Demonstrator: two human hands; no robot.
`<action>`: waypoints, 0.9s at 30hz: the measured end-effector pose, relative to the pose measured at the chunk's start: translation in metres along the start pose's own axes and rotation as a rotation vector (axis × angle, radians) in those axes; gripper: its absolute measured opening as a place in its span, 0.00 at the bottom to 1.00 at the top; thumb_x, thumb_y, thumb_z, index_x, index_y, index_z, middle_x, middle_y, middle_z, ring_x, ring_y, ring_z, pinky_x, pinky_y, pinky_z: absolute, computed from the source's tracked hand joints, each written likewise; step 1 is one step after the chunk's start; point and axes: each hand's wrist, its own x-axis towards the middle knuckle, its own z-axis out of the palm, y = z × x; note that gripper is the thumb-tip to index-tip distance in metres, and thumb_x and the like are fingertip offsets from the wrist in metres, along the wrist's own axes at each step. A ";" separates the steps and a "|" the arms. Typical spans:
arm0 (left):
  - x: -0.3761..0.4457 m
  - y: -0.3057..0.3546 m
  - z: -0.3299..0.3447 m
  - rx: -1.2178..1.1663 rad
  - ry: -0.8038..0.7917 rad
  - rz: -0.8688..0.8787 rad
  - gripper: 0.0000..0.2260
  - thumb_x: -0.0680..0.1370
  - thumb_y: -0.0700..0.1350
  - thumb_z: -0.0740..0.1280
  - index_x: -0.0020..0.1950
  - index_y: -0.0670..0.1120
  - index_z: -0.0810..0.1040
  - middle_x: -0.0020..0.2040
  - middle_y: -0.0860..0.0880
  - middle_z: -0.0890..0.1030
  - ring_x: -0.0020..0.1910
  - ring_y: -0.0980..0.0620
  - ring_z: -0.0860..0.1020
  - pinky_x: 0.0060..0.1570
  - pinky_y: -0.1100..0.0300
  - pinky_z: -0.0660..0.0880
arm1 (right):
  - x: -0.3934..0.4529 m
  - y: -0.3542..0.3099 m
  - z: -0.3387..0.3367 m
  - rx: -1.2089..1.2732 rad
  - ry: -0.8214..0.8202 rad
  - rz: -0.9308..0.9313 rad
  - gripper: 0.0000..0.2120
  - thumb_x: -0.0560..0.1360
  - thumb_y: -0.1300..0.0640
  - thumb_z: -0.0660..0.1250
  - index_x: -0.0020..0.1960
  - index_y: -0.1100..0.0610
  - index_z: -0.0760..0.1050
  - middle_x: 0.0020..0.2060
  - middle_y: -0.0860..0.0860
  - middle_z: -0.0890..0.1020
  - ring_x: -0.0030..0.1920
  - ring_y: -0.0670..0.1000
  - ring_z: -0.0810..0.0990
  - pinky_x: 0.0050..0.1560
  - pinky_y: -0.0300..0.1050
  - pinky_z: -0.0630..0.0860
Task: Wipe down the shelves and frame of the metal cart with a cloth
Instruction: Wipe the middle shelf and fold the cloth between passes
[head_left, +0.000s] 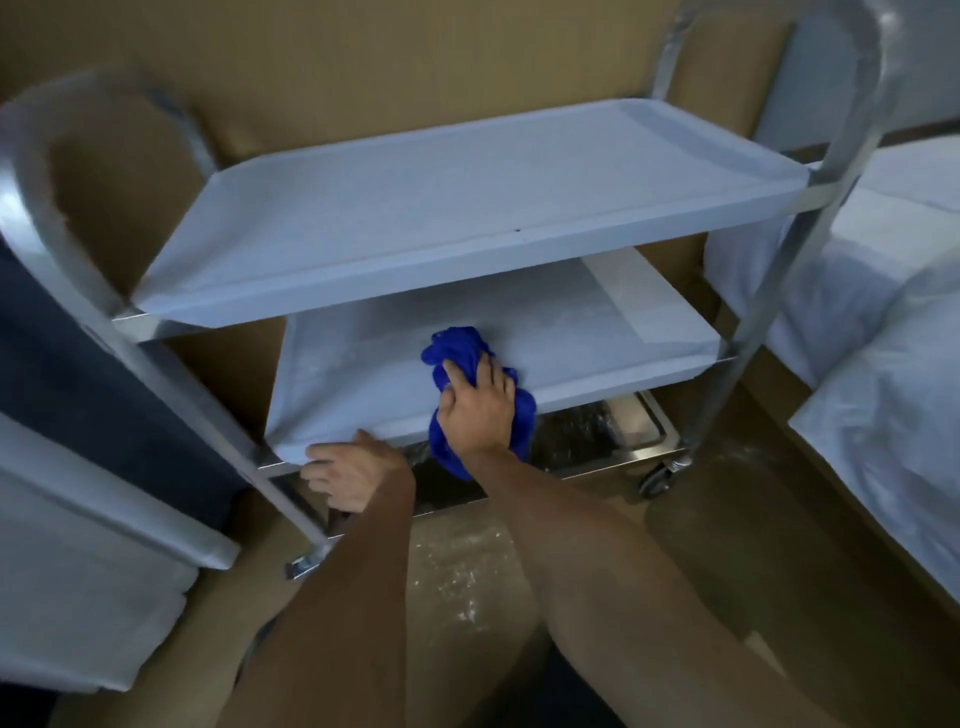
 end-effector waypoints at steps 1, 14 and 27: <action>-0.007 0.003 0.009 -0.014 -0.021 -0.017 0.29 0.82 0.53 0.62 0.75 0.38 0.57 0.66 0.34 0.68 0.62 0.36 0.70 0.59 0.43 0.71 | 0.004 0.015 -0.005 0.016 0.009 -0.004 0.21 0.79 0.49 0.59 0.72 0.46 0.71 0.72 0.60 0.70 0.73 0.62 0.65 0.74 0.60 0.60; -0.028 0.009 0.042 -0.003 0.132 0.074 0.26 0.83 0.48 0.56 0.72 0.30 0.59 0.65 0.29 0.68 0.60 0.32 0.70 0.60 0.41 0.68 | 0.092 0.255 -0.103 0.034 0.223 0.605 0.24 0.81 0.55 0.56 0.77 0.51 0.64 0.79 0.62 0.54 0.77 0.63 0.54 0.76 0.58 0.48; 0.075 -0.027 -0.011 -0.277 0.338 0.003 0.19 0.82 0.52 0.54 0.62 0.38 0.69 0.59 0.36 0.77 0.56 0.34 0.76 0.55 0.44 0.70 | 0.166 0.180 -0.064 -0.002 0.006 0.534 0.25 0.81 0.50 0.52 0.77 0.51 0.61 0.78 0.64 0.52 0.77 0.66 0.50 0.75 0.58 0.48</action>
